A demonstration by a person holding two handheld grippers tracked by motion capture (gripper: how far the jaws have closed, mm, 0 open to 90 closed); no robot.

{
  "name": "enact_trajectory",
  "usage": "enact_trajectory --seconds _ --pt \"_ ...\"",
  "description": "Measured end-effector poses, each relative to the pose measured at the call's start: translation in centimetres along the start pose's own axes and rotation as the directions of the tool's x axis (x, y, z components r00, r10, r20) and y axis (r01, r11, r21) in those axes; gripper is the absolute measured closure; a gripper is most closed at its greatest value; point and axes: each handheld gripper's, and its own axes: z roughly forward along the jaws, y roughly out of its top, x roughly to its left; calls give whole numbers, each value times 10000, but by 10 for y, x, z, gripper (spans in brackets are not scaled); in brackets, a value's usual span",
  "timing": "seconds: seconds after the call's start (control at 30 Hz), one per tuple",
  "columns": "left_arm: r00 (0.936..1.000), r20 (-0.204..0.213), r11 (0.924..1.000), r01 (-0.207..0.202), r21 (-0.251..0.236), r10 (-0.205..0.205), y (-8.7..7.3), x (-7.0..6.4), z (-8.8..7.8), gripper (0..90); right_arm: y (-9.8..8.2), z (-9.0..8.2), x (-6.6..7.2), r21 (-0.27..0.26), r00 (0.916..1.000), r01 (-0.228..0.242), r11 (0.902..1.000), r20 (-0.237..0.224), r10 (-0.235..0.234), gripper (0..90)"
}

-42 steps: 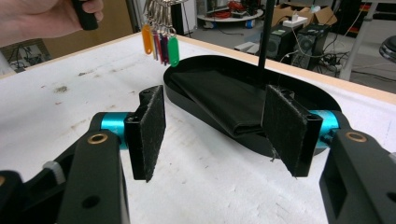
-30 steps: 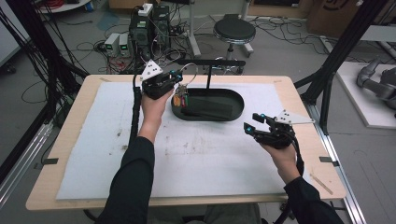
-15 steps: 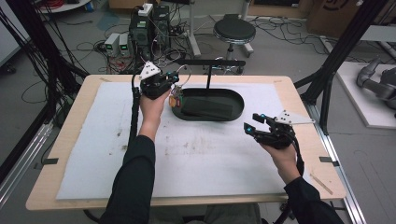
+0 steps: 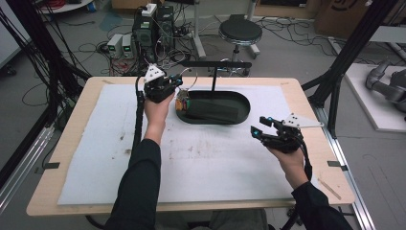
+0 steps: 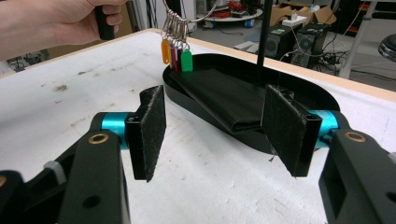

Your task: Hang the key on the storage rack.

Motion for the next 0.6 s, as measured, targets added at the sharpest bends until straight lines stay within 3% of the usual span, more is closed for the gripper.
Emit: enact_trajectory --seconds 0.2,0.47,0.6 --pt "9998 -171 10000 63 -28 -64 -3 -1 0 797 0 0 0 41 10000 -29 10000 -41 29 407" --pt "9980 -571 9995 282 146 -274 -3 -2 -14 543 -1 -1 -2 21 10000 -83 10000 -25 83 403" --pt "9971 -748 9999 -126 -42 122 -1 -10 -28 463 -2 -2 -4 -4 9999 -137 9999 28 137 401"
